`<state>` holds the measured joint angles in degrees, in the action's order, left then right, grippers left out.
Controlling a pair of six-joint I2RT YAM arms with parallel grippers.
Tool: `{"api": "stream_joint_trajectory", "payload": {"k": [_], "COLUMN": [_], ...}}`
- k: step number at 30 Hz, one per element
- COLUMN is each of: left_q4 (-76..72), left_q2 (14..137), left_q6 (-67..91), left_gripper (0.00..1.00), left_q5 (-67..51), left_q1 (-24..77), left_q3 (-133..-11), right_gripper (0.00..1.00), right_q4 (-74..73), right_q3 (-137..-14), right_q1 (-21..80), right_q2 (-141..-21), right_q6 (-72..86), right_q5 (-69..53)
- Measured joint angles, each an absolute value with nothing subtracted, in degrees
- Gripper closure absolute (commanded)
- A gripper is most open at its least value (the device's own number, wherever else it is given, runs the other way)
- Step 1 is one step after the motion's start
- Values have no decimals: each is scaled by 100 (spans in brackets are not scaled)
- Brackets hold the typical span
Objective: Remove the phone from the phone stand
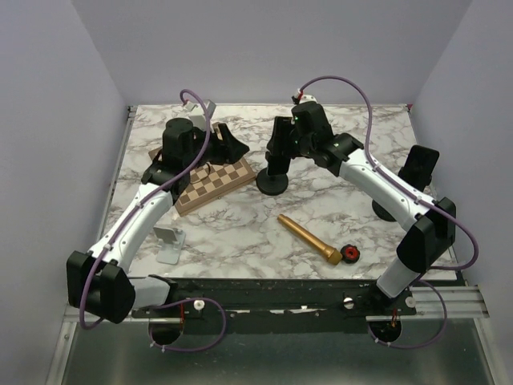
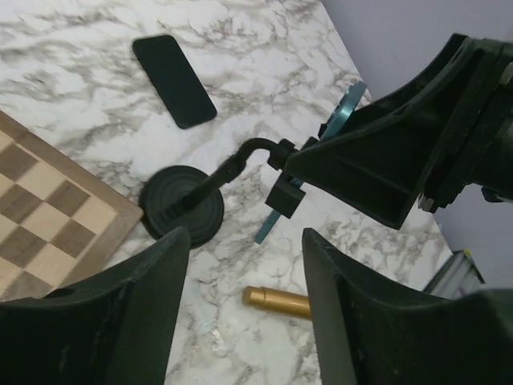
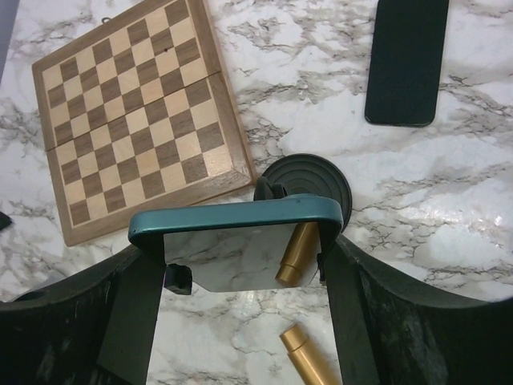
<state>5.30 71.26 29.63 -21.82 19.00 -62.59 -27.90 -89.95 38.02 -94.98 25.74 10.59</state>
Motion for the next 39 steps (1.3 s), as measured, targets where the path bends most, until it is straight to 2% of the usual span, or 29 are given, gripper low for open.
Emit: {"api": "stream_joint_trajectory", "payload": {"k": [3, 11, 18, 23, 27, 34, 39], "left_q4": [565, 548, 740, 923, 996, 1041, 1072], "left_q2": [7439, 7905, 8189, 8187, 8149, 7968, 7961], "left_q6": [3024, 3015, 2775, 2650, 2628, 2589, 2311], "left_gripper": [44, 48, 56, 57, 57, 45, 44], "left_q5": [-2392, -2746, -2746, -2569, -2261, -1859, -1815], "left_q1": [2067, 2683, 2864, 2895, 3026, 3131, 3127], "left_q3": [-6337, -6440, -6718, -6775, -6777, -6718, -6720], "right_gripper": [99, 99, 100, 99, 99, 99, 99], "right_q4": [-2858, -3017, -3122, -3159, -3194, -3245, -3251], "right_q3": [-9021, -9091, -9150, -9150, -9150, -9150, -9153], "right_q1": [3704, 3566, 3540, 3535, 3533, 3542, 3564], "right_q2": [-9498, -9498, -9498, -9491, -9472, -9443, -9439], "right_q6": [2657, 2757, 2692, 2641, 2585, 2554, 2497], "right_q5": [794, 331, -14, -119, -137, -290, -423]}}
